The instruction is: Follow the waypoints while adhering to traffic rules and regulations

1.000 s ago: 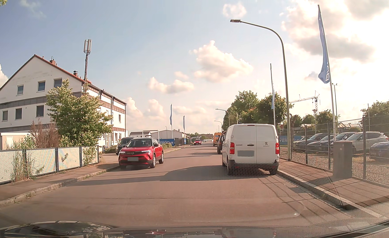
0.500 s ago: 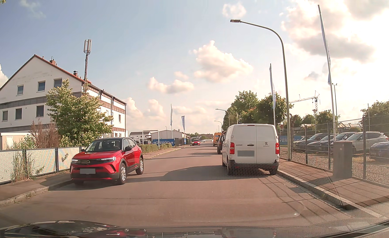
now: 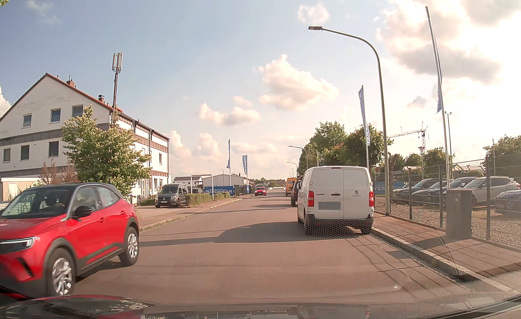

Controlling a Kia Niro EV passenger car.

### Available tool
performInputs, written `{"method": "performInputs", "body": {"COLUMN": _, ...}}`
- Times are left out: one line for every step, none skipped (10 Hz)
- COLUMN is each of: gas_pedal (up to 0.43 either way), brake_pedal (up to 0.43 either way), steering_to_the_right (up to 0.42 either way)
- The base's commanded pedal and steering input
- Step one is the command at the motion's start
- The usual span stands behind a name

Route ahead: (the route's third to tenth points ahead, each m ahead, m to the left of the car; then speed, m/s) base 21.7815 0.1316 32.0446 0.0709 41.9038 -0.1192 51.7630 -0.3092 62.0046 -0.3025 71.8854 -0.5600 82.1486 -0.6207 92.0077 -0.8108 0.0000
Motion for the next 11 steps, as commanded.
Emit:
{"method": "performInputs", "body": {"gas_pedal": 0.0, "brake_pedal": 0.183, "steering_to_the_right": -0.005}}
{"method": "performInputs", "body": {"gas_pedal": 0.0, "brake_pedal": 0.183, "steering_to_the_right": -0.005}}
{"method": "performInputs", "body": {"gas_pedal": 0.0, "brake_pedal": 0.183, "steering_to_the_right": -0.004}}
{"method": "performInputs", "body": {"gas_pedal": 0.0, "brake_pedal": 0.183, "steering_to_the_right": -0.002}}
{"method": "performInputs", "body": {"gas_pedal": 0.0, "brake_pedal": 0.183, "steering_to_the_right": -0.001}}
{"method": "performInputs", "body": {"gas_pedal": 0.0, "brake_pedal": 0.183, "steering_to_the_right": 0.0}}
{"method": "performInputs", "body": {"gas_pedal": 0.0, "brake_pedal": 0.183, "steering_to_the_right": 0.001}}
{"method": "performInputs", "body": {"gas_pedal": 0.0, "brake_pedal": 0.183, "steering_to_the_right": 0.001}}
{"method": "performInputs", "body": {"gas_pedal": 0.0, "brake_pedal": 0.183, "steering_to_the_right": 0.001}}
{"method": "performInputs", "body": {"gas_pedal": 0.0, "brake_pedal": 0.183, "steering_to_the_right": 0.001}}
{"method": "performInputs", "body": {"gas_pedal": 0.0, "brake_pedal": 0.183, "steering_to_the_right": 0.001}}
